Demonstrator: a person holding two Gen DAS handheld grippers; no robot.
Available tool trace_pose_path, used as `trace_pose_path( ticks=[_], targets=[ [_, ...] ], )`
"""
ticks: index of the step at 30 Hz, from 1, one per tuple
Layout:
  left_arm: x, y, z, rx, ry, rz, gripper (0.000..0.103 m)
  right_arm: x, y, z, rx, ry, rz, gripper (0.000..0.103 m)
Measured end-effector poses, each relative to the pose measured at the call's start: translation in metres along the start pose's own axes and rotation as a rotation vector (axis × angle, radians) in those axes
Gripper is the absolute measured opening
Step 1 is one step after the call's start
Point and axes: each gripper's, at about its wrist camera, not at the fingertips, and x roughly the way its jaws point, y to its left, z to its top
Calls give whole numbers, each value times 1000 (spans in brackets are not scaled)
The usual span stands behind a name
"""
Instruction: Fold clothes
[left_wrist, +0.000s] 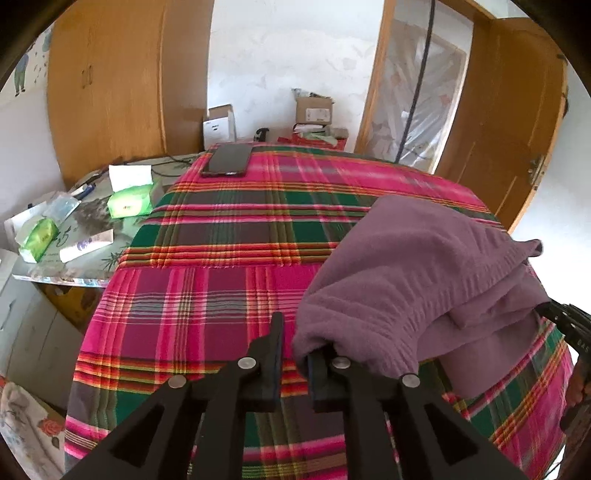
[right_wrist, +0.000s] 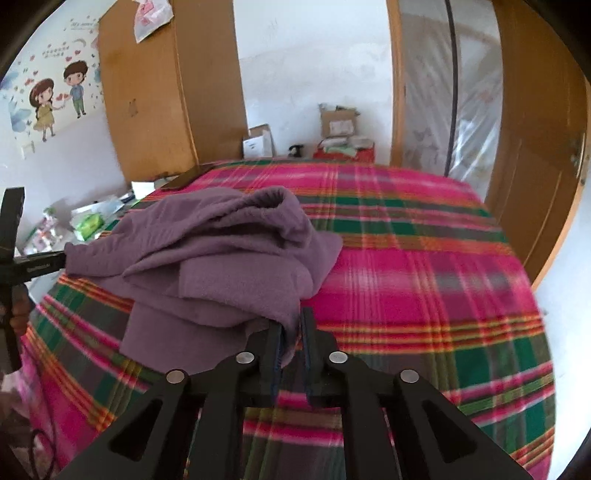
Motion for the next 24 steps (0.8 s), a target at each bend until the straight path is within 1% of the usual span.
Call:
trace_pose_path(
  ticks=[1,4,5,6,7,9,10,11,13,15,16,19,20,24],
  targets=[
    [-2,1,-1,-3,5,0,12,-1,-4,-1,24,1,19,18],
    [-6,2,-2,-8,17,-2,16,-9,-16,-3,92,-16,86,21],
    [-9,-2,-1,11,12,9,18,-11,-19,-2,106,-28,103,23],
    [-12,-7,0,31,7,20,18,-15,-21,-2,117,-41,118,28],
    [-16,-12,2,52,-7,19,18,-15,-23,1,113,-49,119,30],
    [-24,-21,5,93,-35,18,18,-16,-23,8,99,-60,110,31],
    [-28,-20,6,92,-42,14,18,-17,-22,11,90,-69,112,31],
    [-31,-20,7,92,-49,10,18,-19,-21,12,88,-74,121,31],
    [-33,-14,7,85,-48,42,18,-23,-23,13,90,-92,169,33],
    [-32,-8,6,73,-31,66,18,-24,-25,10,83,-81,177,38],
    [-30,-5,4,58,-20,63,18,-23,-26,9,82,-72,165,39],
    [-28,1,0,21,4,54,18,-24,-33,7,92,-59,160,39],
    [-28,1,-1,16,10,58,20,-24,-34,7,92,-66,157,39],
    [-28,1,-4,7,24,74,20,-20,-35,12,77,-78,149,39]
  ],
)
